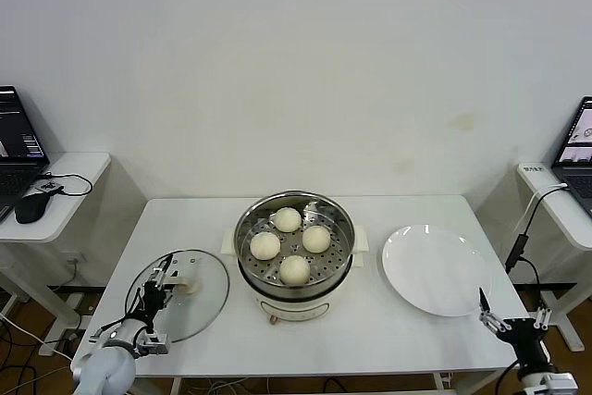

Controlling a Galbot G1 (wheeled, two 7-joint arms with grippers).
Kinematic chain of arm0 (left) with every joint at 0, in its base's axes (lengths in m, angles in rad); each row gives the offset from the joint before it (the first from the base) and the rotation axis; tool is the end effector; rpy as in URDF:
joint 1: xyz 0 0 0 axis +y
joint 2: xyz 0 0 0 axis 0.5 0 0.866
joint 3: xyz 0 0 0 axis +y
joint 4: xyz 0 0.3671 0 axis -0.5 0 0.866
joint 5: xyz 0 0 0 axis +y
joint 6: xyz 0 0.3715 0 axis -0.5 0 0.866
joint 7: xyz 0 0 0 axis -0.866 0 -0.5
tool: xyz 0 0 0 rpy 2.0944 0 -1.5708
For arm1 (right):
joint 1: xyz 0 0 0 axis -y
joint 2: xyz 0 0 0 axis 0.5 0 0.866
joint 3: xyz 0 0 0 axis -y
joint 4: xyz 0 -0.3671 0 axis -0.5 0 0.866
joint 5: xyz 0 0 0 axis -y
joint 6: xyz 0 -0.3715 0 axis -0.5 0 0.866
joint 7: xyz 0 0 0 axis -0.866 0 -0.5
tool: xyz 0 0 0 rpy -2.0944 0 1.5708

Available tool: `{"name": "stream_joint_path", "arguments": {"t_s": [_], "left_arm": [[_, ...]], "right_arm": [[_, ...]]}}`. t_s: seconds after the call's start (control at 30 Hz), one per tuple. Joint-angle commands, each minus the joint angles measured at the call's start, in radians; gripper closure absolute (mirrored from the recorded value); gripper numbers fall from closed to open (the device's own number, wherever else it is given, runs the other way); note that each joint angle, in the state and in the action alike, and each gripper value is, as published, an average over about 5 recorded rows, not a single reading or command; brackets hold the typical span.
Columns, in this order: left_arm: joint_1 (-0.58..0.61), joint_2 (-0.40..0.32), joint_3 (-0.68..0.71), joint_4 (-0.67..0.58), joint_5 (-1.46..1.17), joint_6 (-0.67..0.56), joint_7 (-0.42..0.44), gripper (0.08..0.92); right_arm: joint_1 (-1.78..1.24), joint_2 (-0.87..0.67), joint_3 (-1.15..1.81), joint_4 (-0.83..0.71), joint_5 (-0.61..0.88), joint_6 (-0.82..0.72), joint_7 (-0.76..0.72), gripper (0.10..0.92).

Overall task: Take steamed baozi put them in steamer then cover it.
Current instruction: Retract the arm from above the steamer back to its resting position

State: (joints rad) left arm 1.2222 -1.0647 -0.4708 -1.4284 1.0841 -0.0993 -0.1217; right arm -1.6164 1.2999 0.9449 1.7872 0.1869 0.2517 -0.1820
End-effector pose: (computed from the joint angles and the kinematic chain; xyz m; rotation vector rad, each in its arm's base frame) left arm 0.2960 0.1865 -0.4348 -0.3059 -2.1437 -2.1523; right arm 0.1511 -0.2199 -0.3782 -0.1510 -3.0782 0.3989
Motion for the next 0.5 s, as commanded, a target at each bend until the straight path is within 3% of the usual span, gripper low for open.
{"name": "stream_joint_path", "arguments": {"t_s": [0.03, 0.27, 0.5], "left_arm": [[-0.006, -0.003, -0.004, 0.023, -0.003, -0.008, -0.027, 0.478], [0.028, -0.005, -0.028, -0.017, -0.021, -0.029, -0.084, 0.677], [0.107, 0.033, -0.085, -0.171, -0.074, 0.03, -0.087, 0.858]], "right_arm": [[0.0, 0.001, -0.002, -0.001, 0.0, 0.002, 0.0, 0.203], [0.0, -0.004, -0.011, 0.004, 0.0, 0.003, -0.001, 0.203], [-0.007, -0.014, -0.022, 0.007, 0.0, 0.01, -0.003, 0.203]]}}
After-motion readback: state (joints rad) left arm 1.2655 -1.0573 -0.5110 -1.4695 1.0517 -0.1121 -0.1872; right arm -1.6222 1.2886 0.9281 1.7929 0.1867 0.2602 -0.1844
